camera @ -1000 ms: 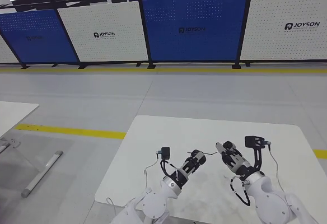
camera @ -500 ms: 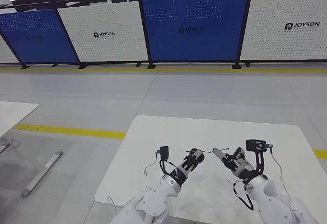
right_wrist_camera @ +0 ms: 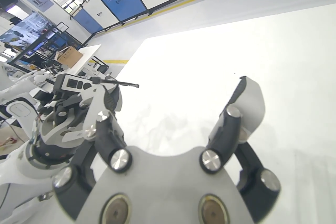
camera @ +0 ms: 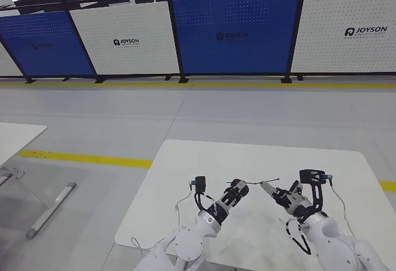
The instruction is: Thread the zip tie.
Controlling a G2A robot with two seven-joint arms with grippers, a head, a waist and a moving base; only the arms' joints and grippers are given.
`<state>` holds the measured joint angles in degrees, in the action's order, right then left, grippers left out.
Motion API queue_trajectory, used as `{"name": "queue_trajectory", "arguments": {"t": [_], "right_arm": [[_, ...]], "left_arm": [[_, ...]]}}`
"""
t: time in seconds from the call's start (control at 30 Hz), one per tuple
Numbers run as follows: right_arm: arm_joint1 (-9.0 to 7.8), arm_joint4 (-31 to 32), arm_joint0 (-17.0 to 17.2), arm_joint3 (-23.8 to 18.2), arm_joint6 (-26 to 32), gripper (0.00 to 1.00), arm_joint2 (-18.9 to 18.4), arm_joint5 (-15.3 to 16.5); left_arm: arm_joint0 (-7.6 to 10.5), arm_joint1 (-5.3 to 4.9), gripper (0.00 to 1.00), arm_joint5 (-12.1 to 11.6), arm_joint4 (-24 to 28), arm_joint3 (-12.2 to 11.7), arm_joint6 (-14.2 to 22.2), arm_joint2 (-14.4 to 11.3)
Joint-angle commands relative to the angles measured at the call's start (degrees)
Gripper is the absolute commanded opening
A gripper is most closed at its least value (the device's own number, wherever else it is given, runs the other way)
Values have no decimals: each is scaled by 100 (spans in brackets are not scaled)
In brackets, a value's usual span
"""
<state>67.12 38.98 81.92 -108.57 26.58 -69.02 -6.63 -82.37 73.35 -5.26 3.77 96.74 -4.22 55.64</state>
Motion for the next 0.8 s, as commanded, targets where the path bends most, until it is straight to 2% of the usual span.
{"name": "queue_trajectory", "arguments": {"t": [0.0, 0.13, 0.17, 0.2, 0.27, 0.77], "right_arm": [[0, -1, 0, 0, -1, 100, 0, 1], [0, -1, 0, 0, -1, 100, 0, 1], [0, -1, 0, 0, -1, 71, 0, 1], [1, -2, 5, 3, -11, 21, 3, 9], [5, 4, 14, 26, -33, 0, 25, 77], [26, 88, -149, 22, 222, 0, 113, 307]], "left_arm": [[0, 0, 0, 0, 0, 0, 0, 0], [-4, 5, 0, 7, -8, 9, 1, -1], [-11, 6, 0, 9, -17, 21, -4, -2], [-18, 8, 0, 10, -27, 35, -9, -2], [-35, 11, 0, 13, -46, 66, -16, 0], [-78, 30, 0, -2, -123, 118, 34, 40]]}}
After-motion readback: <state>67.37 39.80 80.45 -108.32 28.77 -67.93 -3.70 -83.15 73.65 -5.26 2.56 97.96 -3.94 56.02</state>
